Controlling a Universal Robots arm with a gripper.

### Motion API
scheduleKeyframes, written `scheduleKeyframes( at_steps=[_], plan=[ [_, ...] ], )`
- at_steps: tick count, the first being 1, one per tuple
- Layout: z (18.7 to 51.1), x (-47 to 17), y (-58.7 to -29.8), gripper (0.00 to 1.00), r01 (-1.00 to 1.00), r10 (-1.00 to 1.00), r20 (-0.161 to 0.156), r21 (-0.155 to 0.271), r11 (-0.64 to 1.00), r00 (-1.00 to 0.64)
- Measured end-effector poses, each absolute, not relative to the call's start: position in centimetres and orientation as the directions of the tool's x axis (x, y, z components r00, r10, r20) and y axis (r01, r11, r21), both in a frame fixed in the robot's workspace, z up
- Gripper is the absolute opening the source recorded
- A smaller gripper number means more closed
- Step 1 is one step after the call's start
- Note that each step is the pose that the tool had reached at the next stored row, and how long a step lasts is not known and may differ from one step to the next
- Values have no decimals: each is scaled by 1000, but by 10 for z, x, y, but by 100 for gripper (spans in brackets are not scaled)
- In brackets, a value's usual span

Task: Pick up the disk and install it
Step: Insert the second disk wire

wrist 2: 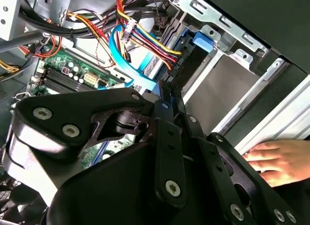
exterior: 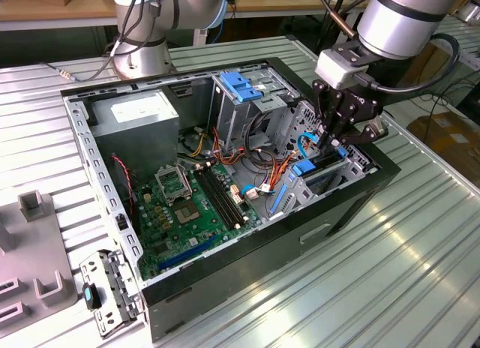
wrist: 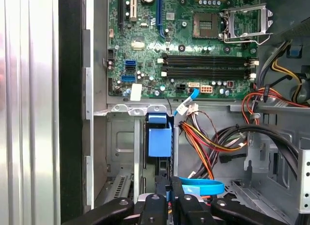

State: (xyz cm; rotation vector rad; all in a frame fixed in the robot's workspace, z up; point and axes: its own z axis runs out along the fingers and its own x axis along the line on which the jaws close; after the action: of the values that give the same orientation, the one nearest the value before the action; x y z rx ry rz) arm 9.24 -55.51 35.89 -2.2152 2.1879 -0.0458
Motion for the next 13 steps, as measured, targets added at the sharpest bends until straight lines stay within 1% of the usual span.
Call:
scheduleKeyframes(
  at_steps=[13],
  plan=[
    [355,92,-556,16,-999,-1000,2,-46,-12,12]
  ],
)
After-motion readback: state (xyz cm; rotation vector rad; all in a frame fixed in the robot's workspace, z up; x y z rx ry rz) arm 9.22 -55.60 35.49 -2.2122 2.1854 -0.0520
